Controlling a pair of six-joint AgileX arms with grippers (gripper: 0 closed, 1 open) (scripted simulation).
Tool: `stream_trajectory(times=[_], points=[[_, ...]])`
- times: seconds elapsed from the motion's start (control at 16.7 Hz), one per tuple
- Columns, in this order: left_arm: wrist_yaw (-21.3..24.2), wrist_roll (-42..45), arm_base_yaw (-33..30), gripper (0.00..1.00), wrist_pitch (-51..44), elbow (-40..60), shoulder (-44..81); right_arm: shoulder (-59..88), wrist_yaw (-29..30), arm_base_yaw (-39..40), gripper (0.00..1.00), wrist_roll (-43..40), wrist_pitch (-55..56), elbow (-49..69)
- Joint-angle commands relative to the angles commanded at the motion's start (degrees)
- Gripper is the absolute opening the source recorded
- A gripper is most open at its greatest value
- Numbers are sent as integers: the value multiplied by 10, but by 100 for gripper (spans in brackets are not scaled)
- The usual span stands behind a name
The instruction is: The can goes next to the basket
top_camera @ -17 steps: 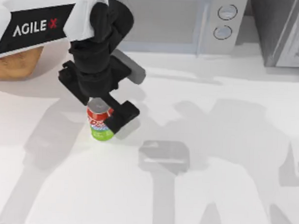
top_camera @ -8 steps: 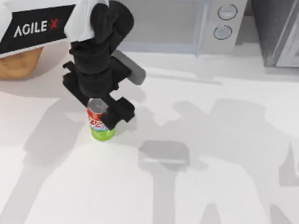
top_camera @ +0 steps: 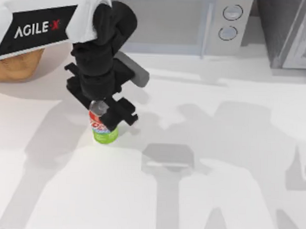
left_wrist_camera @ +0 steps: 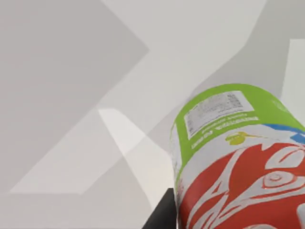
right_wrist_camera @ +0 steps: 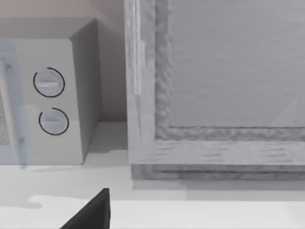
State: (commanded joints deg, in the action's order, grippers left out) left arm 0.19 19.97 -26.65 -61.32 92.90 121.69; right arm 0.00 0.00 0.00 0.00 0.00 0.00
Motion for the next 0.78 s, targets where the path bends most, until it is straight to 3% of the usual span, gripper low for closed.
stream_trajectory(times=[0.54,0.78], points=[[1,2,1,0,-1,0,-2,0,0,0,100,0,0,0],[20,52,59,0,-33,6,-49,0,0,0,100,0,0,0]])
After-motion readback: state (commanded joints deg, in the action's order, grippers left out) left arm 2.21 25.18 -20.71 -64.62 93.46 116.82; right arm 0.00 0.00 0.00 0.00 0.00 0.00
